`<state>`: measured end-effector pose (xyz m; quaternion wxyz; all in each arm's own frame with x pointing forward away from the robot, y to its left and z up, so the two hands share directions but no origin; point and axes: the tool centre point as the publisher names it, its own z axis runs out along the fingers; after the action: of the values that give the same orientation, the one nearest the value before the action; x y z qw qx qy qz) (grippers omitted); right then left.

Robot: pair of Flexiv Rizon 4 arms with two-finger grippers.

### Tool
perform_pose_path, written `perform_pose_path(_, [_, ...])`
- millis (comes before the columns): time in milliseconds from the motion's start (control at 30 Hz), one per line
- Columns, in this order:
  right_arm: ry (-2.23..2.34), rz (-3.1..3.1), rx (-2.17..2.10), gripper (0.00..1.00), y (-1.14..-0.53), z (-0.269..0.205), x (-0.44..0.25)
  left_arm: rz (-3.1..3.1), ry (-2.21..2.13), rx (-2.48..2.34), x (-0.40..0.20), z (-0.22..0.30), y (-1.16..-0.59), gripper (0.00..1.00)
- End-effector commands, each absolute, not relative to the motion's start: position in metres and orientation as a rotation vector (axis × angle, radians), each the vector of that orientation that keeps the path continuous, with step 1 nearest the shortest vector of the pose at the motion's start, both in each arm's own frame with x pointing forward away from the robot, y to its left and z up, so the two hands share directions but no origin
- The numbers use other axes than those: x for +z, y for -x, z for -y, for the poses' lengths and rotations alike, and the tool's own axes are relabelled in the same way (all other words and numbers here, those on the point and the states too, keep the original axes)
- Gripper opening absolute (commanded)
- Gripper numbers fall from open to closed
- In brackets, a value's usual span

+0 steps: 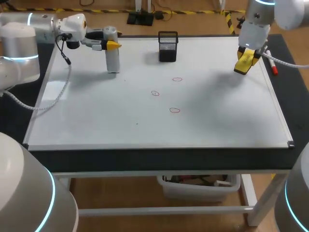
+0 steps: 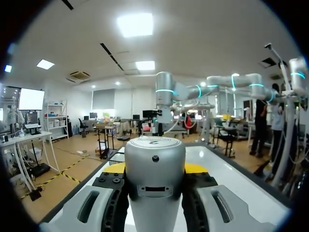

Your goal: Pick up the inspection probe, press it on each red-marked spot on the whiteboard one by one, put down the probe, pick up the eraser, and wipe off all the red marks.

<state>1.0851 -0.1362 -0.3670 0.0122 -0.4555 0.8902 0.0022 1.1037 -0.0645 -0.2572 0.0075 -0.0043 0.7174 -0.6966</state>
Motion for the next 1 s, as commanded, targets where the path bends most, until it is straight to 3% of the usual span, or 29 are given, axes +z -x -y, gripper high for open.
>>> perform_pose_path(33, [1.423, -2.777, 0.001, 0.00, -1.085, 0.136, -0.366, -2.196, 0.092, -2.130, -0.252, 0.056, -1.097, 0.00])
perform_pose_path(1000, [1.463, -2.760, 0.009, 0.00, -1.084, 0.125, -0.365, -2.145, 0.113, -2.105, -0.245, 0.039, -1.097, 0.00])
